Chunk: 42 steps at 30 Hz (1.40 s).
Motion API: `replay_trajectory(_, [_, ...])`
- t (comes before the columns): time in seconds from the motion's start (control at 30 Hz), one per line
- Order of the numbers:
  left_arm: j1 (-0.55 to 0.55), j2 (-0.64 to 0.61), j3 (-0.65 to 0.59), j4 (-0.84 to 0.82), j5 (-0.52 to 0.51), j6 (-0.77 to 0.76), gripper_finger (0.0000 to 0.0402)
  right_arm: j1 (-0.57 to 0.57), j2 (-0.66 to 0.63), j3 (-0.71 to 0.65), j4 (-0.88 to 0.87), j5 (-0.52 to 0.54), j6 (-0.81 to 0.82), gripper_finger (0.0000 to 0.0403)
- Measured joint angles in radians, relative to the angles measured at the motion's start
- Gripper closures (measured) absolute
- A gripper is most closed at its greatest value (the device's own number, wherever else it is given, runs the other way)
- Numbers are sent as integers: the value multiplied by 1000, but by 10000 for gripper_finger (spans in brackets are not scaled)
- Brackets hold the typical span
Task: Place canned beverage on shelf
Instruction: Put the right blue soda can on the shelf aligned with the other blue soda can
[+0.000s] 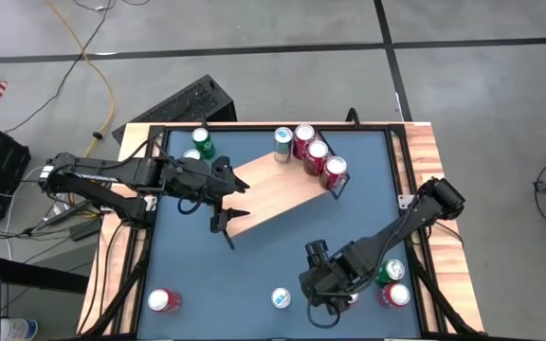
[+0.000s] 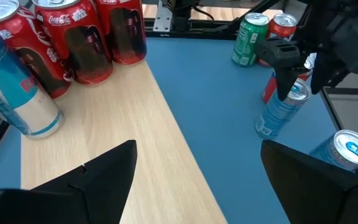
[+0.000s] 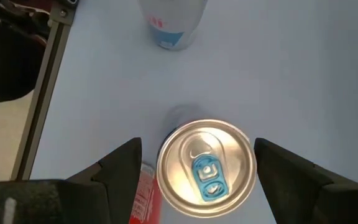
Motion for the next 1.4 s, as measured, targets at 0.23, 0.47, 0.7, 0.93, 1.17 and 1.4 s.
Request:
replay_trajectory(0.23, [0,0,0,0,-15,0,72,0,0,0,-9,1,-1,113])
replay_trajectory(0.47, [0,0,0,0,-25,0,72,-3,1,-71,27,1,5,146])
replay_trajectory(0.7, [0,0,0,0,-26,0,72,-10,-6,-83,49,0,-1,205])
replay_trajectory(0.93, [0,0,0,0,-26,-5,72,-16,0,-32,22,5,-64,205])
replay_trajectory(1.17, [0,0,0,-1,-26,-4,72,-62,-1,83,-152,23,-159,205])
replay_trajectory(1.4, [0,0,0,-1,-26,7,72,-152,-34,250,-338,24,-302,203])
